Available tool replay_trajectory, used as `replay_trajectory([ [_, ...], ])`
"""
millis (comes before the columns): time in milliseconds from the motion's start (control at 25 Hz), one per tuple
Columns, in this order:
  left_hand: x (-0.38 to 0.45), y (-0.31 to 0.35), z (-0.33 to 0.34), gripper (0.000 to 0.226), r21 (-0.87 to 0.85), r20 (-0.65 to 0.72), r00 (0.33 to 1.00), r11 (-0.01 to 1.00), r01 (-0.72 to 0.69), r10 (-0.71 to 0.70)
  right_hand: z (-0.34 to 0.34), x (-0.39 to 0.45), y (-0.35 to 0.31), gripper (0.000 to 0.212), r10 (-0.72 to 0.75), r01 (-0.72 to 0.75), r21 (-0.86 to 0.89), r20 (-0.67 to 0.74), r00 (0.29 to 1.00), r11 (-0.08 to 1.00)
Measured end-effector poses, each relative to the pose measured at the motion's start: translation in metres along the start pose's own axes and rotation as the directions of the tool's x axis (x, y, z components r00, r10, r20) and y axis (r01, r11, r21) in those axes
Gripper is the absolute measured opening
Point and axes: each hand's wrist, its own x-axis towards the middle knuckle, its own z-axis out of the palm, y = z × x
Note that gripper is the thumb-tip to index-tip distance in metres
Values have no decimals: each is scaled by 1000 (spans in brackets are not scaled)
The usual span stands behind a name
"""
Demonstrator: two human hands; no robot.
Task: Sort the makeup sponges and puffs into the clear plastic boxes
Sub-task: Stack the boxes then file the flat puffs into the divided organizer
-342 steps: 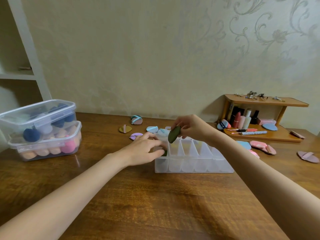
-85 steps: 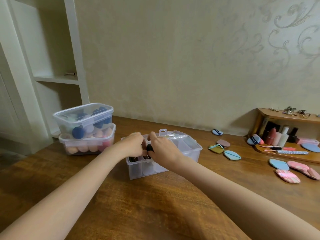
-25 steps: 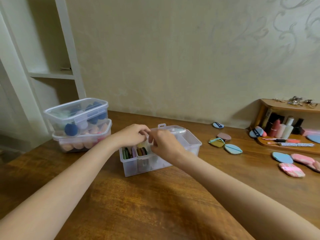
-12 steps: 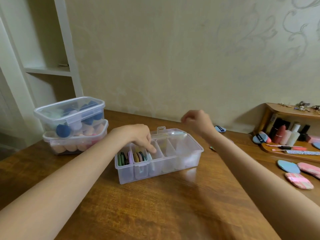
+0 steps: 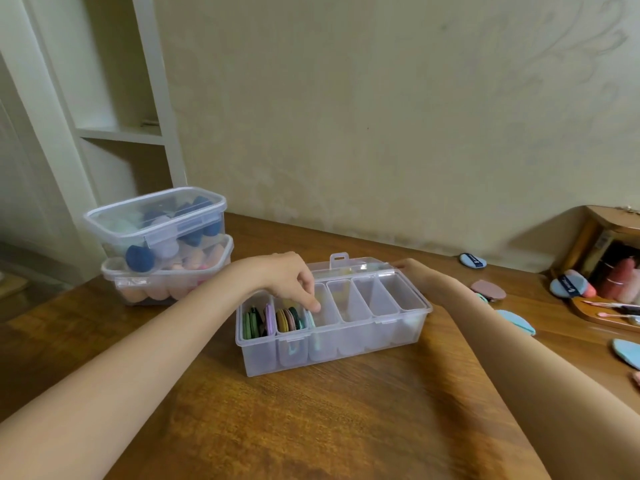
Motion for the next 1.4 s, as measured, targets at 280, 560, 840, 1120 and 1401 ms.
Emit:
replay_trajectory([
  [280, -4, 14, 16, 22, 29, -95, 995, 1000, 7, -4, -38, -28, 5, 22, 24, 234, 344, -604, 796, 909],
  [560, 25, 61, 24, 28, 55, -100, 995, 998, 19, -13, -22, -119, -23, 22, -481, 470, -153, -482, 733, 869],
  [840, 27, 76, 31, 13, -32, -193, 980, 998, -51, 44, 26, -119, -20, 30, -611, 408, -555, -244, 753, 725],
  [1120, 5, 78, 28, 21, -122, -346, 936, 985, -121, 72, 22, -121, -24, 30, -535, 387, -463, -245, 809, 798],
  [1401, 16, 88, 32, 13, -20, -169, 972, 985, -170, 164, -52, -109, 29, 28, -183, 134, -125, -612, 770, 983],
])
